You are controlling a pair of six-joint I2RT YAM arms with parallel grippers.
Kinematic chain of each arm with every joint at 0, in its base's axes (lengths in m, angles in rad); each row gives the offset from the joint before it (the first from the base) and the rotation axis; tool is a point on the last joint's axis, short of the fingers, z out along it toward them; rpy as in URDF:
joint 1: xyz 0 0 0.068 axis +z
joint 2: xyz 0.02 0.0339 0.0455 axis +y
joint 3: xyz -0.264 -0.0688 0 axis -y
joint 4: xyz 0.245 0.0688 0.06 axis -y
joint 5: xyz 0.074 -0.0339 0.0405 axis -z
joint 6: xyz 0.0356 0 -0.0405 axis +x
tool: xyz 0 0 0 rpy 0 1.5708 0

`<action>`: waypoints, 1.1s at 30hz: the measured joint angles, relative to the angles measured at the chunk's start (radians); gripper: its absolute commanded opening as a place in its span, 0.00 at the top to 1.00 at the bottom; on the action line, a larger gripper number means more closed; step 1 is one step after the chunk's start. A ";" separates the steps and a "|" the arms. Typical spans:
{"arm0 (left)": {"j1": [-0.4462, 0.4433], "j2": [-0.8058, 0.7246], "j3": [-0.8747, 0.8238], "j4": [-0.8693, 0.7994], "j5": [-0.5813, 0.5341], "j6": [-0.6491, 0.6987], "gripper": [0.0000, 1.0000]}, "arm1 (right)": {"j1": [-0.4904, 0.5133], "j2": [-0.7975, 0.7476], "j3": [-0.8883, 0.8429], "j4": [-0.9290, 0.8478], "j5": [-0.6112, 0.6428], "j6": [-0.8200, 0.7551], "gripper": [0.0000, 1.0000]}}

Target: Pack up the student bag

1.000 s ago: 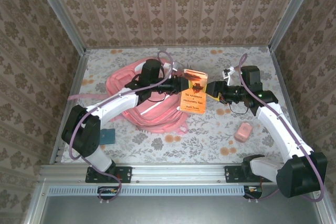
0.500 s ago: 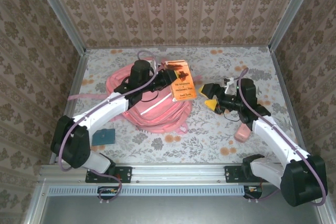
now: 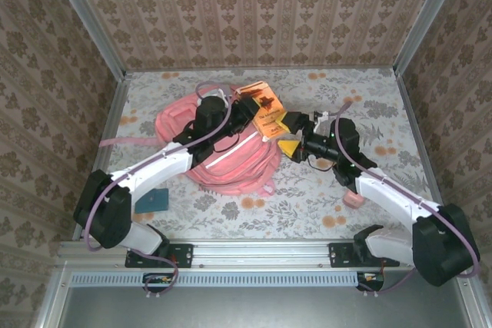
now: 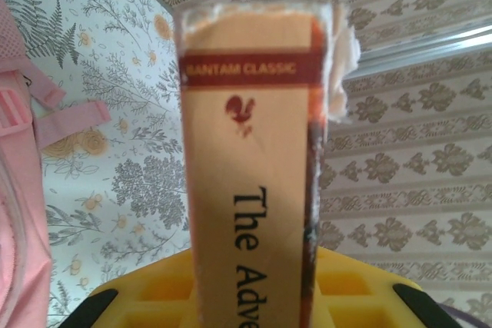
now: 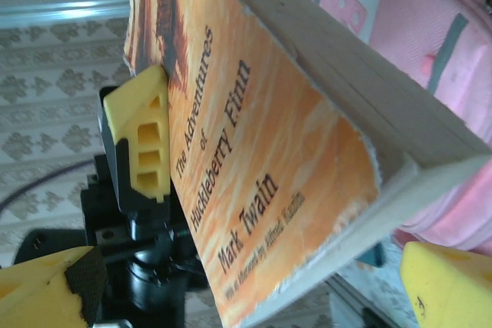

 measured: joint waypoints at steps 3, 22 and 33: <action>-0.015 0.000 -0.012 0.025 -0.035 -0.036 0.78 | 0.013 0.049 0.000 0.071 0.025 0.066 0.03; -0.024 0.000 -0.082 0.137 -0.115 -0.183 0.68 | 0.053 0.095 0.002 0.216 0.198 0.197 0.76; -0.019 -0.087 -0.082 -0.072 -0.103 -0.081 0.17 | 0.042 -0.012 0.109 -0.243 0.216 0.014 0.97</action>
